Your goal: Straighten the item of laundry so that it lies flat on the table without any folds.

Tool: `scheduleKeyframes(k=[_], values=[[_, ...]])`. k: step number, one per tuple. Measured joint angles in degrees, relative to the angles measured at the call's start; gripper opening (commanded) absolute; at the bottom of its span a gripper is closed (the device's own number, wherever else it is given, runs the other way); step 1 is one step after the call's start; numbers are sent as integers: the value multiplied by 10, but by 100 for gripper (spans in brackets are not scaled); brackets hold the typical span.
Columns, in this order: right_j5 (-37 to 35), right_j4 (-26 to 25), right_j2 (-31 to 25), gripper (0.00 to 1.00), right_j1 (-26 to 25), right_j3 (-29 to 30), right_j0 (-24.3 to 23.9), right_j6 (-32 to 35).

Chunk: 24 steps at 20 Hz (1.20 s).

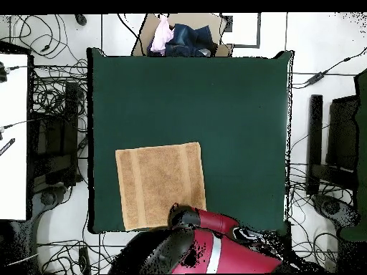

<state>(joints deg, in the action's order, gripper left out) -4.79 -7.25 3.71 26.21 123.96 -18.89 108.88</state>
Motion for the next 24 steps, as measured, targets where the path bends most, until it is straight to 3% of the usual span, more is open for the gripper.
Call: scheduleKeyframes(k=[8, 24], values=[[-4, 20, -18, 0, 87, 46, 16, 0], [13, 46, -19, 0, 69, 64, 55, 0]])
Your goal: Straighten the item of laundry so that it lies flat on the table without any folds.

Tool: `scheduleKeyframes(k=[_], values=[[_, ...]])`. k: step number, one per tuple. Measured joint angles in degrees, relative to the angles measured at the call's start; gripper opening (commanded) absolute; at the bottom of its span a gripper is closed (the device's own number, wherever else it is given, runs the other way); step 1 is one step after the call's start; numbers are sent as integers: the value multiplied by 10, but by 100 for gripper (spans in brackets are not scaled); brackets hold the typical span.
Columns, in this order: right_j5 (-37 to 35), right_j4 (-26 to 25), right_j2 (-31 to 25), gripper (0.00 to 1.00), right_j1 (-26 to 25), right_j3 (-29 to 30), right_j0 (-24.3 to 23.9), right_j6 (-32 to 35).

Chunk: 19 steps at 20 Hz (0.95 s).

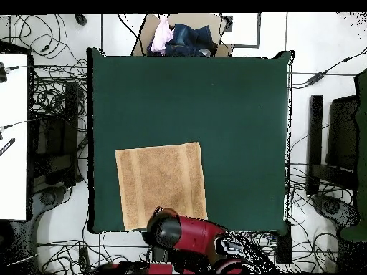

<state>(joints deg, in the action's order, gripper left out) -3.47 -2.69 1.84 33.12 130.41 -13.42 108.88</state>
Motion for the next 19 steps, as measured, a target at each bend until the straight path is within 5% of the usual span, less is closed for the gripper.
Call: scheduleKeyframes(k=[11, 19], values=[[4, 1, 0, 0, -5, 1, 52, 0], [4, 1, 0, 0, -13, 2, 32, 0]])
